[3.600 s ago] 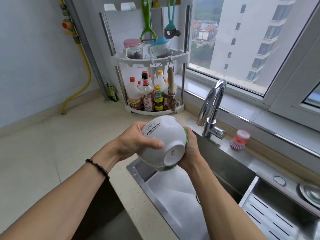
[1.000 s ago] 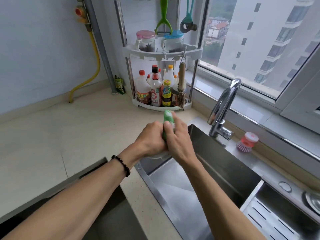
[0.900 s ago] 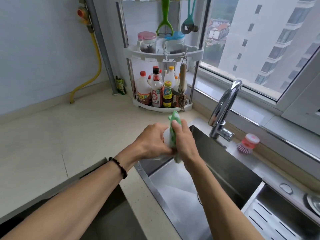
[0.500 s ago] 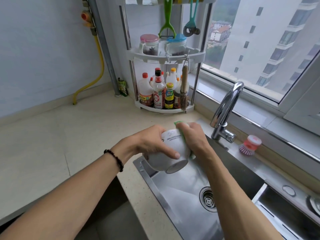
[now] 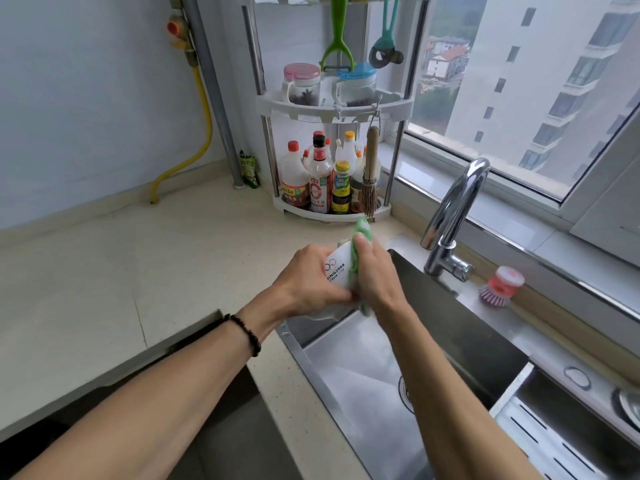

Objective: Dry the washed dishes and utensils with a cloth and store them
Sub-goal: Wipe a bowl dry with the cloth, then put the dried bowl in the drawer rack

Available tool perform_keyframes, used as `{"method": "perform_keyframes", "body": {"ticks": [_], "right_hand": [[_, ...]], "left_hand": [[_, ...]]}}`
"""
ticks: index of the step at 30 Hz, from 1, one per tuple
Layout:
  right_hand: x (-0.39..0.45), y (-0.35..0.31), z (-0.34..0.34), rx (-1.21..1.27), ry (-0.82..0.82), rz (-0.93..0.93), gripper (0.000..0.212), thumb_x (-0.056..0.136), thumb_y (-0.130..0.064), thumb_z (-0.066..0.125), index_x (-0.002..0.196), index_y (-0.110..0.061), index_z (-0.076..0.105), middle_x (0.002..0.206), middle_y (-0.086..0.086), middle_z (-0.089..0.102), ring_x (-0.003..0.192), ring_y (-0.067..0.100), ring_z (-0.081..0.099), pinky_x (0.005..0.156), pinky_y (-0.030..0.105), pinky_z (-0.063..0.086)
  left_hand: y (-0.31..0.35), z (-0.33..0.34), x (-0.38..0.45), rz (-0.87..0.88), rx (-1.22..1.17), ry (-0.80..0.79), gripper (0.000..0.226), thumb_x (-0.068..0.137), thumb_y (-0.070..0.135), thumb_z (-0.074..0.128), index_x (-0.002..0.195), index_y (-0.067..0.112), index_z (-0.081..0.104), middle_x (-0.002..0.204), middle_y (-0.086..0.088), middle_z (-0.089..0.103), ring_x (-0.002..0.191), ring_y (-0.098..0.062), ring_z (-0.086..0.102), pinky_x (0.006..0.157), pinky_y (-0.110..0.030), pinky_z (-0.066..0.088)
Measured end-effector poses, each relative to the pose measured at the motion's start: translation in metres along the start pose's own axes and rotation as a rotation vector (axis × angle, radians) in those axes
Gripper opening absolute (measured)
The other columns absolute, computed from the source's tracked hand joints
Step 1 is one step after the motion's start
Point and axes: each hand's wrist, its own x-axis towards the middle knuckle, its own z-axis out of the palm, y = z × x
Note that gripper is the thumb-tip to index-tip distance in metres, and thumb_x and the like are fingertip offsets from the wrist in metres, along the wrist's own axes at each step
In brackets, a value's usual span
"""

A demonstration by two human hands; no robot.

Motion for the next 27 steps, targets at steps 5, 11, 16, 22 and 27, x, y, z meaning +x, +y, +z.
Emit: {"method": "perform_keyframes", "body": {"ticks": [5,11,16,22,27], "right_hand": [[-0.004,0.006,0.010,0.077,-0.025,-0.021,0.047,0.095,-0.061,0.032,0.109,-0.032,0.067,0.102,0.012,0.069,0.088,0.028,0.067,0.084,0.046,0.054],[-0.012,-0.011,0.033,-0.260,-0.108,-0.271,0.046,0.092,-0.052,0.035,0.101,-0.022,0.068,0.099,0.005,0.066,0.087,0.025,0.064,0.079,0.041,0.050],[-0.022,-0.022,0.056,0.200,-0.294,0.043,0.046,0.096,-0.048,0.045,0.101,-0.009,0.069,0.100,0.023,0.070,0.084,0.032,0.065,0.075,0.046,0.053],[-0.053,-0.025,0.114,0.352,-0.224,0.301,0.038,0.092,-0.055,0.054,0.096,-0.025,0.077,0.101,0.016,0.076,0.099,0.041,0.069,0.095,0.059,0.052],[-0.109,-0.030,0.201,0.239,-0.114,0.353,0.039,0.086,-0.050,0.056,0.082,-0.014,0.070,0.083,0.015,0.072,0.081,0.035,0.067,0.076,0.044,0.051]], "left_hand": [[0.003,-0.013,-0.010,0.023,0.066,-0.080,0.021,0.067,0.004,0.084,0.076,0.012,0.068,0.071,-0.002,0.071,0.063,-0.018,0.070,0.058,-0.038,0.058],[-0.014,-0.034,-0.028,-0.049,-0.072,-0.070,0.027,0.068,0.002,0.087,0.082,0.017,0.069,0.074,0.005,0.071,0.070,-0.013,0.070,0.060,-0.023,0.051],[-0.029,-0.062,-0.066,-0.078,-0.276,-0.037,0.028,0.063,-0.001,0.088,0.072,0.017,0.069,0.068,0.005,0.072,0.062,-0.009,0.067,0.058,-0.023,0.051],[-0.063,-0.087,-0.123,-0.132,-0.765,0.314,0.060,0.048,0.024,0.087,0.103,0.001,0.073,0.099,-0.017,0.075,0.090,-0.031,0.072,0.072,-0.036,0.059],[-0.107,-0.109,-0.200,-0.200,-0.728,0.604,0.061,0.041,0.032,0.087,0.095,0.007,0.075,0.094,-0.014,0.076,0.088,-0.033,0.073,0.076,-0.045,0.060]]}}
